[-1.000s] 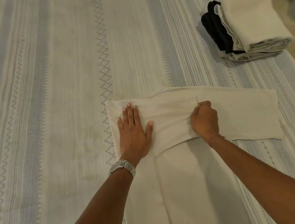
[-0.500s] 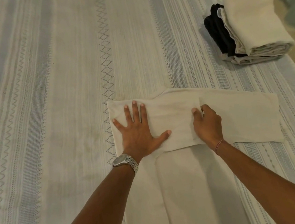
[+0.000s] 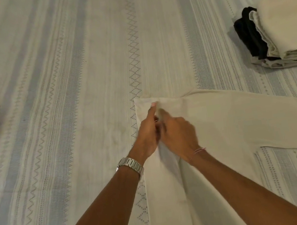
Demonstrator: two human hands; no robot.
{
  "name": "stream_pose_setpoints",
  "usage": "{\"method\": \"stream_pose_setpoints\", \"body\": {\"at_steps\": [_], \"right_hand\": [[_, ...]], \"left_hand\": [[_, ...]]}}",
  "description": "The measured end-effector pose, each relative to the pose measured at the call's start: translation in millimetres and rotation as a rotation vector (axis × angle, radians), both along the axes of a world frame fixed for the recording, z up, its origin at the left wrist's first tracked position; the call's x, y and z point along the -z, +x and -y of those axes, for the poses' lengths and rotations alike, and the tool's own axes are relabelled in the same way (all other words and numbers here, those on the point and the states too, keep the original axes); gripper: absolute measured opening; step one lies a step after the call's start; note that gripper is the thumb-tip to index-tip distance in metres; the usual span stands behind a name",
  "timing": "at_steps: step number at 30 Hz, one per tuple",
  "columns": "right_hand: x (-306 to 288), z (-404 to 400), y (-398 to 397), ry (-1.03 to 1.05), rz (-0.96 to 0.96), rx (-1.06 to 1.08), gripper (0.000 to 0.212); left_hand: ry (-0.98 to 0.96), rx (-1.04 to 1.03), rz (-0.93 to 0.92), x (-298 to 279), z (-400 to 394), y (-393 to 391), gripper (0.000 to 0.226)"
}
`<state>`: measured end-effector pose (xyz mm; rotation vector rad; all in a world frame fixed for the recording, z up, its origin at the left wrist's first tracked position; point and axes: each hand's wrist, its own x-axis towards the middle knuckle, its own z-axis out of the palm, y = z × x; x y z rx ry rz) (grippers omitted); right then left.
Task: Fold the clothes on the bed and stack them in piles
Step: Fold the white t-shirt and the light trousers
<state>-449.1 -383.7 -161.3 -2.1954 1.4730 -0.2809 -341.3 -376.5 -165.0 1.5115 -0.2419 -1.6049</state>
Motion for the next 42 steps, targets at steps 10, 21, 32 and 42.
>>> {"method": "stream_pose_setpoints", "body": {"at_steps": [10, 21, 32, 42], "right_hand": [[36.7, -61.8, 12.6, -0.117, -0.029, -0.070, 0.033], [31.3, -57.6, 35.9, 0.073, 0.255, 0.074, 0.005], [44.3, -68.4, 46.1, -0.116, 0.030, 0.006, 0.019], [65.7, -87.4, 23.1, -0.144, 0.122, -0.202, 0.024]], "left_hand": [[0.023, -0.081, -0.013, 35.2, -2.1, 33.2, 0.033], [0.006, 0.083, 0.224, 25.2, 24.3, 54.6, 0.034], [-0.167, 0.118, 1.119, 22.1, 36.5, 62.4, 0.021], [-0.341, 0.850, 1.510, 52.1, -15.1, 55.1, 0.055]]}}
